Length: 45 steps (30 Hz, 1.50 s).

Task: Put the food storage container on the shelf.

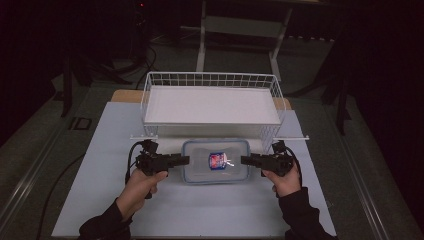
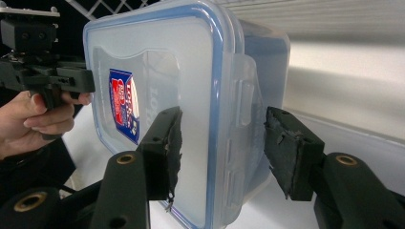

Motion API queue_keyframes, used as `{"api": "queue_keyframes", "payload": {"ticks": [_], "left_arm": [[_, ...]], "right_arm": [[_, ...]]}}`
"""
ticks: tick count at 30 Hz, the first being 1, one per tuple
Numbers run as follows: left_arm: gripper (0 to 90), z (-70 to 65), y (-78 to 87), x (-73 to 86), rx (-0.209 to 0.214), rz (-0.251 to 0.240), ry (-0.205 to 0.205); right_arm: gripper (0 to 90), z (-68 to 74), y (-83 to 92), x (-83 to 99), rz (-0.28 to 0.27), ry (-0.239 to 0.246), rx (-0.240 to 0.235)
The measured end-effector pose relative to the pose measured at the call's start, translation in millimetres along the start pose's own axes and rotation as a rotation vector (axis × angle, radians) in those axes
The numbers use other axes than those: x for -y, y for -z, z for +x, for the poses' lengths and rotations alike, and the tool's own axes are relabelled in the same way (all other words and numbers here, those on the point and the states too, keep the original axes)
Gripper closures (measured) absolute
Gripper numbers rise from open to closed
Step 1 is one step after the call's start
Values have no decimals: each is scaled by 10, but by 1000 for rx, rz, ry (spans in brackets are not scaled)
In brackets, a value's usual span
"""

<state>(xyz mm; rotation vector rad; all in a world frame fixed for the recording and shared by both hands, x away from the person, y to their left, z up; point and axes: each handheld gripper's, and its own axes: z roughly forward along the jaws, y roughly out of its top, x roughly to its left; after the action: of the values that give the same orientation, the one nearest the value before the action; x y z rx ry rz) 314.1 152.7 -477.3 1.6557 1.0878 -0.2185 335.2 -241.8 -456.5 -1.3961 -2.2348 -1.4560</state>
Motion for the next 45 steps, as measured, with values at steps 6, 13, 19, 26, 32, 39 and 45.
{"api": "queue_keyframes", "payload": {"ticks": [6,13,19,26,32,39,45], "left_arm": [[561,122,-117,-19,-27,-9,-1],[553,236,-198,-41,-52,-19,0],[552,309,-262,-84,-44,-32,10],[550,368,-267,-126,-56,-70,8],[541,418,-331,-96,-79,-63,2],[530,448,-364,-67,-77,-106,-13],[504,462,-421,-52,-99,-148,-23]], "right_arm": [[482,-136,-109,-16,-5,-21,17],[482,-239,-211,-33,-23,-34,20],[481,-311,-240,-65,-51,-46,28],[480,-364,-328,-76,-90,-45,27],[479,-423,-390,-65,-79,-67,27],[475,-448,-400,-50,-109,-62,29],[507,-354,-417,-78,-129,32,125]]}}
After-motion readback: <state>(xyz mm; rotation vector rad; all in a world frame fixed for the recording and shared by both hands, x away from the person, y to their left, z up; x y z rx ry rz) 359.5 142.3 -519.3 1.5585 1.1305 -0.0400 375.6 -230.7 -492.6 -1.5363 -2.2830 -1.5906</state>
